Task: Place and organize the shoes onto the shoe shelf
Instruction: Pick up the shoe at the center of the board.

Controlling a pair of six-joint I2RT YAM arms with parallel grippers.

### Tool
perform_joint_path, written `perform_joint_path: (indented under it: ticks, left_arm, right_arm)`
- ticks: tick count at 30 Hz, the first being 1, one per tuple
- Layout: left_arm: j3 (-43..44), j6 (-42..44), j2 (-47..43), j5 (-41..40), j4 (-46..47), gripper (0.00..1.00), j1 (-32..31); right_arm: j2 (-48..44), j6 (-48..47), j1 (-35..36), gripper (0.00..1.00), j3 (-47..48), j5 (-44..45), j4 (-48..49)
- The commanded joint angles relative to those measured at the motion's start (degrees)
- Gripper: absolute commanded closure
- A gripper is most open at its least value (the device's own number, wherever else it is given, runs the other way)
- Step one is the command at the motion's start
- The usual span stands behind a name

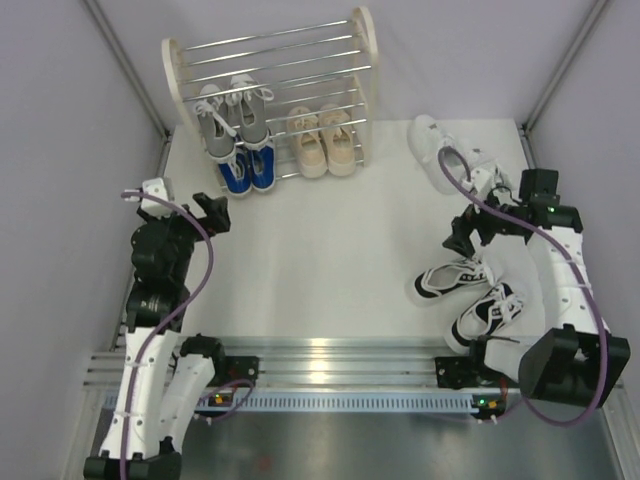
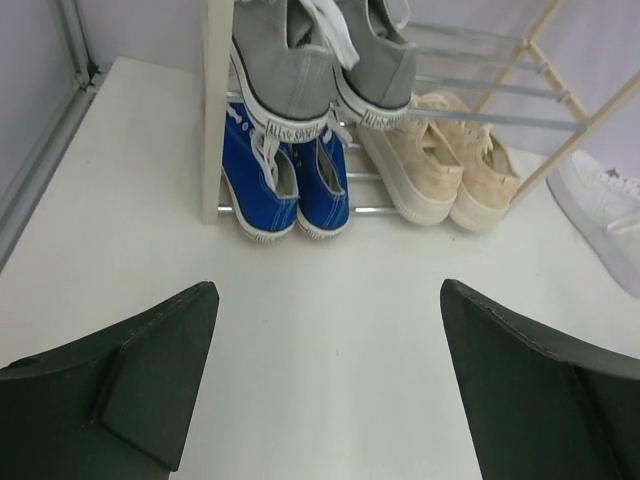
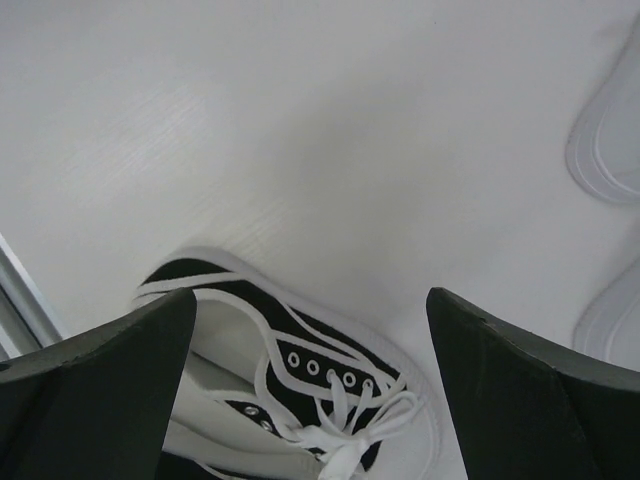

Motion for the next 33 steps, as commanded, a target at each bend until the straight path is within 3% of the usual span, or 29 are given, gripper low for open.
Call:
perform_joint_path:
  ticks: [1,5,7,11,16,25,26,33]
  left_arm:
    - [-4.6,3.3,-1.9,4.6,-4.2,0.02,0.3]
    - [-7.1,3.5,-4.6,5.3,-5.5,0.02,0.1]
    - [-7.3,3.7,-5.6,3.9,-5.5,0.02,-0.6]
    - [-7.6,3.8,-5.8,3.8,-5.5,0.02,-1.1]
    - [-7.7,3.8,-6.2,4.2,-5.5,0.02,-1.9]
    - [-7.8,3.3,-5.9,6.6,-5.5,0.02,-2.3]
    - [-7.7,3.2,-5.9,7.0,-5.5,0.02,-2.3]
    - [-8.0,2.0,-5.3,13.8,-4.7,0.02,-2.3]
  right_arm:
    - [-4.5,0.9,5.7,0.0,-1.1,16.0,-1.3]
    - [-7.7,-2.2,16.0,0.01,-6.4,27.0,2.2]
    - [-8.0,-3.1,17.5,0.01,-8.7,29.6,3.6]
    - [-7.1,-3.2,19.5,0.12,-9.2,35.9,2.0]
    - [-8.5,-6.2,19.6,0.19,-12.7,39.4,3.2]
    - [-2.5,-5.9,21.4,0.53,-14.0,37.2,7.6]
    - [-2.1,-6.0,21.7,0.6,-14.3,37.2,7.6]
    - [-5.0,-14.0,22.4,0.92,-18.5,36.1,5.0]
